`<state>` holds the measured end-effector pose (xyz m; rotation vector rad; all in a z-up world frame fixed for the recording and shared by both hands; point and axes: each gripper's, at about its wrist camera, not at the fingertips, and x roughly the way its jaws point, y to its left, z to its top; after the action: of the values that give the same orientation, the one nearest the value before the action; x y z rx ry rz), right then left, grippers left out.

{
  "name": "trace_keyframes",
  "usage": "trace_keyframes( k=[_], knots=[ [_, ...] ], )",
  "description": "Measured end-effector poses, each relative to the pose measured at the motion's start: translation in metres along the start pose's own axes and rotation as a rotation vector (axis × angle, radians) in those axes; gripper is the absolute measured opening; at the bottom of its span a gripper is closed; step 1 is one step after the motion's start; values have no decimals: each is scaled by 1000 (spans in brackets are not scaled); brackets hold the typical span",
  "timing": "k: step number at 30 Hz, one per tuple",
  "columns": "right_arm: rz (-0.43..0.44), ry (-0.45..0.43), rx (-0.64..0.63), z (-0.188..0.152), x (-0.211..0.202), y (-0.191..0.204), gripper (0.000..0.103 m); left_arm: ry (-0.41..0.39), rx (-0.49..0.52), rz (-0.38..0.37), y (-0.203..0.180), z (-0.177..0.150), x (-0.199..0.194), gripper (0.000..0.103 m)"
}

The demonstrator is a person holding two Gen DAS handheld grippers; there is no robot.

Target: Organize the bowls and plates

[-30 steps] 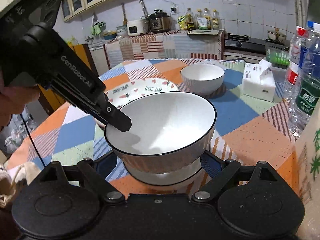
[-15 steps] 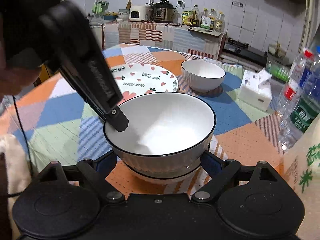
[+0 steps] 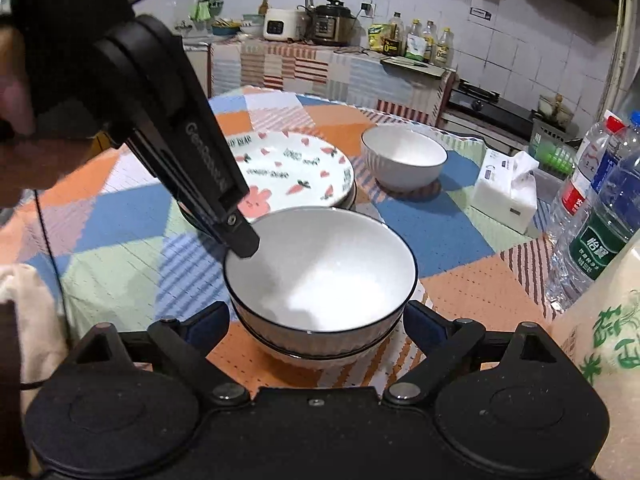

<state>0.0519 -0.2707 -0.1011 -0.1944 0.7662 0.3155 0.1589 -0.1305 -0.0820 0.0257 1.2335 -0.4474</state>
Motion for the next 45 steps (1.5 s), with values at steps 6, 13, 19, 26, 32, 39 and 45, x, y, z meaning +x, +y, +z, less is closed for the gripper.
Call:
trace_keyframes(
  k=[6,13,19,26,32,39,45],
  knots=[
    [37,-26,29,23,-16,-19,96,-44,-50,-35,19,21,-19,14],
    [85,20,163,81,-11,-54,84,-6,13,-48,27,60,-45,17],
    [135,64,295,128,10,-85,74,-98,45,-47,37,94,-45,21],
    [117,131,455,155,57,-117,64,-168,-34,-63,65,123,-4,27],
    [106,217,644,166,117,-154,64,-206,-110,-104,79,150,33,27],
    [30,305,736,159,183,-161,55,-212,-195,-95,86,174,71,27],
    [-63,289,699,153,208,-156,44,-196,-211,-79,82,179,95,27]
  ],
)
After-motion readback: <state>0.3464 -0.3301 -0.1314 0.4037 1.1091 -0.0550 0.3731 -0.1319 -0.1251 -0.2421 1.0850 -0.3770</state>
